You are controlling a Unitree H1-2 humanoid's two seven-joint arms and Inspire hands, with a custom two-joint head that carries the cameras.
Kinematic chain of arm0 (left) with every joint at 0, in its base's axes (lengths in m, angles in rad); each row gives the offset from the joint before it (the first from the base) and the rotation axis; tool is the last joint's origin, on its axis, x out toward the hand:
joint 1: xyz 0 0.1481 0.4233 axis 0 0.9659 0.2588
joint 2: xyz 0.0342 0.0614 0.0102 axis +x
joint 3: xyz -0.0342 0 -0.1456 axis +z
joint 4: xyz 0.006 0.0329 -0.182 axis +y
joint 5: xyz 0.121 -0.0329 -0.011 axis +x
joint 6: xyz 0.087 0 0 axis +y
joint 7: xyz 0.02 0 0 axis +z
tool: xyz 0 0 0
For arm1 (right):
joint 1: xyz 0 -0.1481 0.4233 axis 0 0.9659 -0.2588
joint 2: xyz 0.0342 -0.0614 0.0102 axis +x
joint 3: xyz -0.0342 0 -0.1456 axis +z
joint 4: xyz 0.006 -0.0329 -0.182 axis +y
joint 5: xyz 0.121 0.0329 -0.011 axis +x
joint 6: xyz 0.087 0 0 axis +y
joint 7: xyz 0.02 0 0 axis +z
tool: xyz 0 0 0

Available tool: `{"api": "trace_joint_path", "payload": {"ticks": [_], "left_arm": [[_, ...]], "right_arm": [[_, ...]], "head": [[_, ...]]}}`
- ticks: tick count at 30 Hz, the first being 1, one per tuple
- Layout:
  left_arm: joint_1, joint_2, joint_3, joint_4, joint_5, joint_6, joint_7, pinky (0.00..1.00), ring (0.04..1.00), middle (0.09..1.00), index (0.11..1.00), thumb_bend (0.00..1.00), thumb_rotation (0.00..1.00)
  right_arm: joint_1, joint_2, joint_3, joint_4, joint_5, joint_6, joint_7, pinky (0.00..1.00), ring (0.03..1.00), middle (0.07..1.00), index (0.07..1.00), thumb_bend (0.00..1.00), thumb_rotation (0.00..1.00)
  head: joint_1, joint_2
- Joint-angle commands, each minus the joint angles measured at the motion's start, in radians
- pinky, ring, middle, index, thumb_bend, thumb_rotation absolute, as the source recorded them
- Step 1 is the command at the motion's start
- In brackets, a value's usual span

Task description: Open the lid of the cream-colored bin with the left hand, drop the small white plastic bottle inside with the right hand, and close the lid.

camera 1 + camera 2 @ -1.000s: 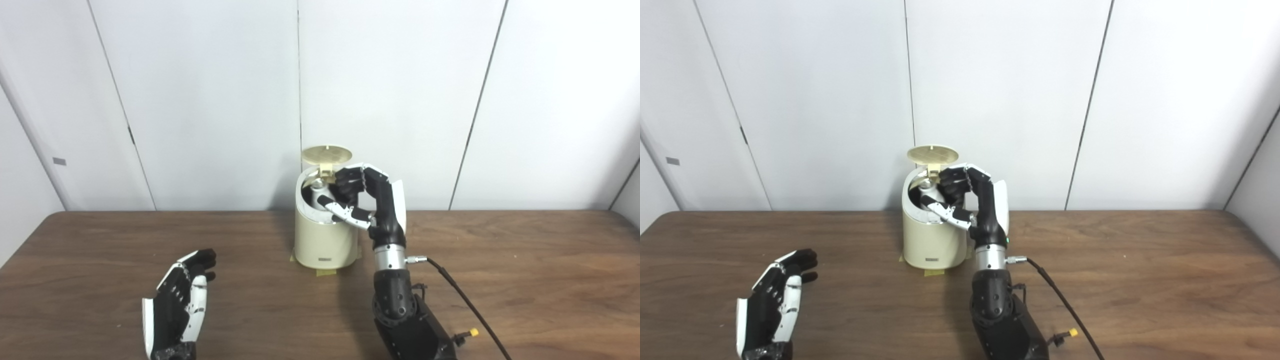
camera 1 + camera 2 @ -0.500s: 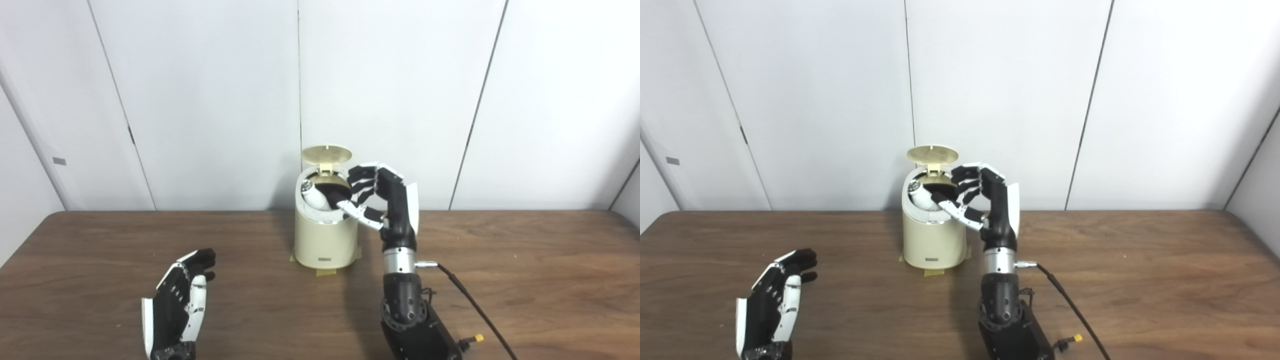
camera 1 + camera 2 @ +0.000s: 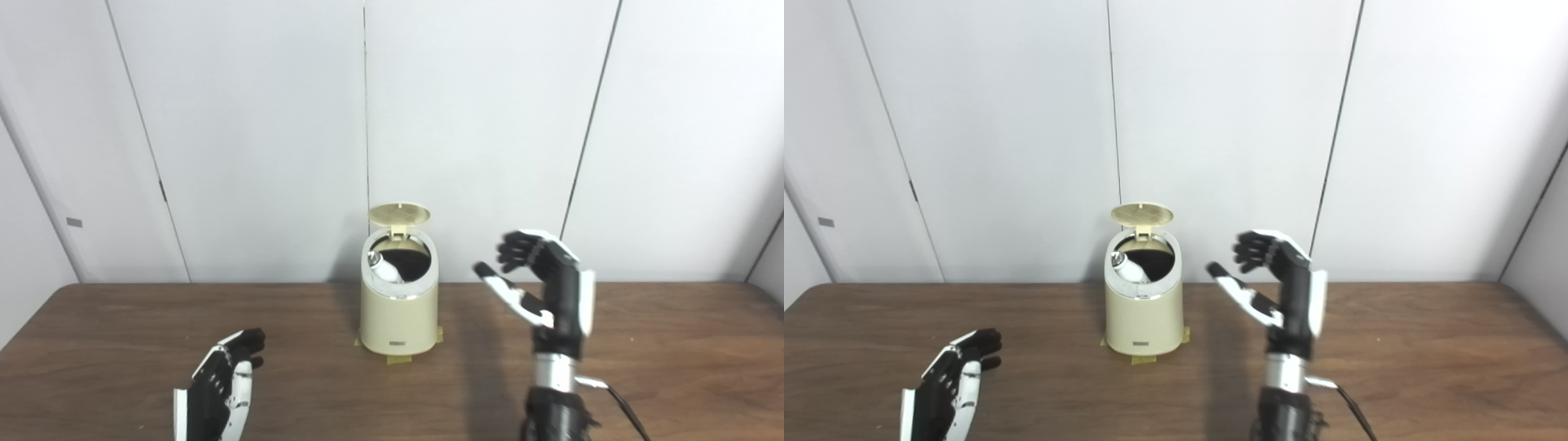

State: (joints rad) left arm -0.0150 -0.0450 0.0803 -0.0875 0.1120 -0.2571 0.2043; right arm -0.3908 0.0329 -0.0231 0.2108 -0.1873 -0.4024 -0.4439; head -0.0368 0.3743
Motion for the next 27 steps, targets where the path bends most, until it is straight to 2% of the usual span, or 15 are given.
{"api": "trace_joint_path", "payload": {"ticks": [1,7,11,13,20,23,27], "left_arm": [[-0.038,0.003,-0.003,-0.01,-0.008,-0.047,-0.006,0.67,0.719,0.706,0.677,0.22,0.57],[-0.037,0.009,-0.001,-0.01,-0.016,-0.047,-0.014,0.67,0.724,0.71,0.679,0.23,0.55],[-0.035,0.016,-0.001,-0.01,-0.024,-0.05,-0.021,0.66,0.721,0.708,0.678,0.22,0.55],[-0.032,0.019,-0.001,-0.014,-0.025,-0.043,-0.024,0.66,0.722,0.708,0.68,0.22,0.55],[-0.02,0.028,-0.003,-0.029,-0.035,-0.031,-0.037,0.66,0.72,0.709,0.682,0.23,0.56],[-0.016,0.033,0.001,-0.033,-0.036,-0.028,-0.039,0.66,0.718,0.707,0.683,0.23,0.53],[-0.012,0.039,0.004,-0.034,-0.038,-0.025,-0.042,0.66,0.721,0.71,0.685,0.23,0.55]], "right_arm": [[-0.005,-0.004,-0.018,-0.045,0.013,0.005,0.021,0.39,0.464,0.475,0.505,0.52,0.01],[0.093,-0.007,-0.053,-0.095,0.056,0.041,0.058,0.4,0.449,0.466,0.513,0.51,0.0],[0.149,-0.004,-0.05,-0.131,0.078,0.077,0.096,0.43,0.461,0.477,0.502,0.51,0.0],[0.171,-0.01,-0.041,-0.14,0.055,0.092,0.111,0.42,0.455,0.479,0.498,0.51,0.0],[0.202,-0.002,-0.046,-0.089,0.035,0.054,0.109,0.41,0.455,0.479,0.495,0.51,0.0],[0.207,0.001,-0.05,-0.054,0.037,0.029,0.104,0.44,0.49,0.518,0.489,0.49,0.12],[0.211,-0.003,-0.046,-0.033,0.043,0.015,0.118,0.44,0.504,0.534,0.488,0.48,0.14]], "head": [[-0.002,0.0],[-0.006,0.002],[-0.007,0.003],[-0.007,0.007],[-0.005,0.014],[-0.008,0.02],[-0.007,0.027]]}}
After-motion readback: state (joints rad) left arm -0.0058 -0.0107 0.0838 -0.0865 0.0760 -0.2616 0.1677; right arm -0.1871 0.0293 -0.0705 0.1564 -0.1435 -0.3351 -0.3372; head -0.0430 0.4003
